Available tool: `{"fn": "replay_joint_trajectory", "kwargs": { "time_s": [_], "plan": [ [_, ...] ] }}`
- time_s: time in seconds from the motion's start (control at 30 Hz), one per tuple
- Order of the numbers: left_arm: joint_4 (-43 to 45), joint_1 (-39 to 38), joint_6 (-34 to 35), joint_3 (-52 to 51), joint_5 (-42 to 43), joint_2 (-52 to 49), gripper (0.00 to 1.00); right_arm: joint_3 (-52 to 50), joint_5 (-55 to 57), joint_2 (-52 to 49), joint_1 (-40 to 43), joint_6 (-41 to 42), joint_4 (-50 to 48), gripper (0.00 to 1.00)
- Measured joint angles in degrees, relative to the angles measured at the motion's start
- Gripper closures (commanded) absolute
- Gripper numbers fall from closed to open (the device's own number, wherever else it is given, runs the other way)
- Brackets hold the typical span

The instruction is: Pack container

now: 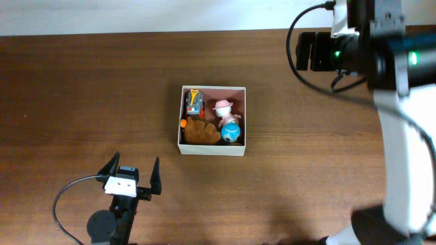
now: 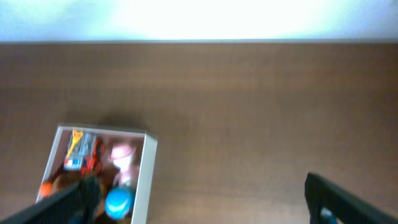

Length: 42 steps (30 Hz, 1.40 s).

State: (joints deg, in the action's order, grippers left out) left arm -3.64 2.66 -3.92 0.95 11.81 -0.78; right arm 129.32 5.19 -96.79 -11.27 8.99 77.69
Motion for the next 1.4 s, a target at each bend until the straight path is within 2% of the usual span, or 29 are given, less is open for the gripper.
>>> {"fn": "replay_joint_trajectory", "kwargs": {
  "time_s": [0.33,0.77,0.9,1.1,1.4],
  "plan": [
    [0.0,0.0,0.0,0.0,0.0,0.0,0.01,-41.9,8.0,28.7,-2.2,-0.9,-41.0,0.01],
    [0.0,0.0,0.0,0.0,0.0,0.0,0.0,-84.4,1.7,67.3,6.2,-1.7,-69.3,0.01],
    [0.0,0.0,0.0,0.0,0.0,0.0,0.0,-96.8,0.4,76.3,6.5,-1.7,-78.1,0.01],
    [0.0,0.0,0.0,0.0,0.0,0.0,0.01,-109.8,-1.9,84.7,6.5,-1.7,-82.8,0.01],
    [0.0,0.0,0.0,0.0,0.0,0.0,0.0,-117.5,-3.8,93.9,6.5,-1.7,-82.8,0.01]
  ]
}}
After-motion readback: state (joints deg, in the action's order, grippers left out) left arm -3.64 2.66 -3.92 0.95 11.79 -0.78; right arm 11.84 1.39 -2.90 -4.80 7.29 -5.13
